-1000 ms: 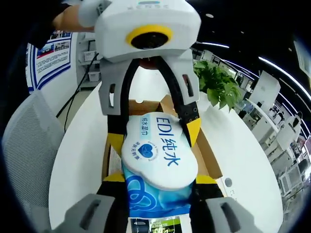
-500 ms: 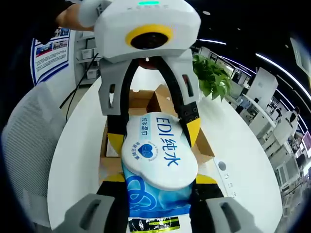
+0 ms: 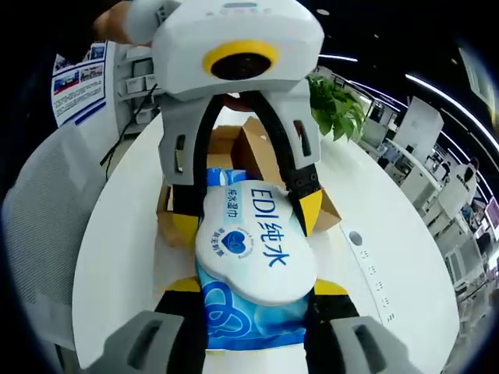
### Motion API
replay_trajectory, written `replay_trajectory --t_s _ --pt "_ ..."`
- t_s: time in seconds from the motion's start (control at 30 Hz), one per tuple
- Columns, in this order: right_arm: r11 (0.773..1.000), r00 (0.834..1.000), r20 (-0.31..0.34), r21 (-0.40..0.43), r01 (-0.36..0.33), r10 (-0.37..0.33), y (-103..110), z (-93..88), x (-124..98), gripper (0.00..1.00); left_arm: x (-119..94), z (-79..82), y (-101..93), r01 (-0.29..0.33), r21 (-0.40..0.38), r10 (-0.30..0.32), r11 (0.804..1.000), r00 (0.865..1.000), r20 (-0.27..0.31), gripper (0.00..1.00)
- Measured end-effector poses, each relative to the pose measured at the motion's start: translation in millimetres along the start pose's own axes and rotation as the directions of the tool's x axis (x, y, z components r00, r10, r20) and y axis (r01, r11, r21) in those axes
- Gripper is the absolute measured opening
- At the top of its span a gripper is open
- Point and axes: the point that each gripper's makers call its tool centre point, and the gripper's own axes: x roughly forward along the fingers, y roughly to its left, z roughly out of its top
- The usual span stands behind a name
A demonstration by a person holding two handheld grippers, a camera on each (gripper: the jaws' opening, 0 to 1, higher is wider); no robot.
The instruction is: Operate the shoe box by opening the lid, removing the specified soft item, and placing it in the target area until the item is outside and the box remains undamaged.
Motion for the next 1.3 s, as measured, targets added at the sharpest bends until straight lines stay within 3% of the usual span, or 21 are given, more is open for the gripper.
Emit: replay_trajectory --t_s 0.6,1.3 --pt "1.0 1.0 -0.023 0.01 -0.02 0.02 2.4 -39.3 30.3 0.44 51.8 -19.6 -5.1 0.029 -0.018 -0.03 0.999 0.999 -0.029 0.61" --pt "1.0 1.0 -0.001 0.002 -0.014 0.014 8.7 -55.5 54.0 0.45 70.9 -39.0 -10.9 0.028 -0.01 -0.029 1.0 0.998 -0.062 0.61"
